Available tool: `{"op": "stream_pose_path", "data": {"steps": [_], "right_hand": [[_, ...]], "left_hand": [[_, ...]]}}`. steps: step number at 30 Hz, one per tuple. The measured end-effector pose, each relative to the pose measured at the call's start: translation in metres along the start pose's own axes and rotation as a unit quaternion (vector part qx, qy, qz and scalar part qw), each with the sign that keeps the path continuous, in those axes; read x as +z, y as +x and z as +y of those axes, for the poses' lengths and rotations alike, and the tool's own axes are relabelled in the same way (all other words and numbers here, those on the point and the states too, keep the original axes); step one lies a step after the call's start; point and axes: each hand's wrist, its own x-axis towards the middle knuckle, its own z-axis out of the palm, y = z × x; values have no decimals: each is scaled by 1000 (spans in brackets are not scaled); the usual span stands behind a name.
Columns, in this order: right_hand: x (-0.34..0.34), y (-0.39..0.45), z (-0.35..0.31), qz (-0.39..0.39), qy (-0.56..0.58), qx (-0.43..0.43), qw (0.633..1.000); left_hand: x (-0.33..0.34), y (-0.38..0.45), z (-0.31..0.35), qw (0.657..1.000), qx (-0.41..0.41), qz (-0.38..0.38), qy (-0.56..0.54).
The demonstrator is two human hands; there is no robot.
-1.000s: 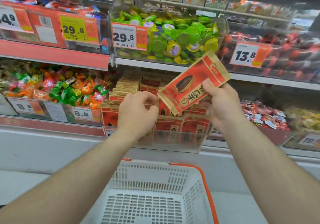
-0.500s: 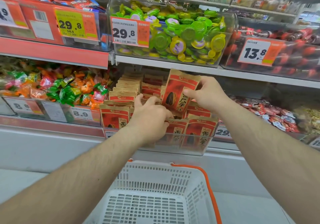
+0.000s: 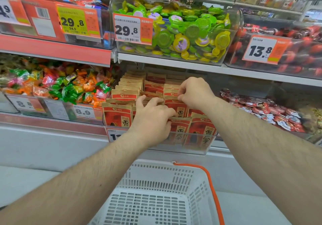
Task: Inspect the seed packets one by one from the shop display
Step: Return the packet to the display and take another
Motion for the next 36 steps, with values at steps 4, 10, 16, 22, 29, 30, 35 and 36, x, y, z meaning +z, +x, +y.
{"op": "stream_pose_path", "data": {"steps": [4,10,16,22,29,30,35,36], "right_hand": [[-1,-1,-7,5,-53,-7,999],[-5,-27,-25,-23,-80,-54,995],[-11,-25,-22,-244,13,33,969],[-3,-23,-16,-200,-62,10,978],[-14,-26,-12,53,19,-1,998],[-17,-28,-12,70,44,0,997],[-35,-44,-15,181,90,7,979],[-40,-48,-16,211,100,9,972]], "left_hand": [[2,-5,-1,998,19,58,-2],[7,-14,-4,992,-12,125,-23],[13,-29,-2,989,-49,133,-44],[16,-35,1,988,-68,132,-46],[13,-36,1,993,-81,82,-23],[11,-36,1,994,-84,71,-18],[-1,-35,8,995,-74,59,-25],[-6,-34,9,994,-73,70,-45]]}}
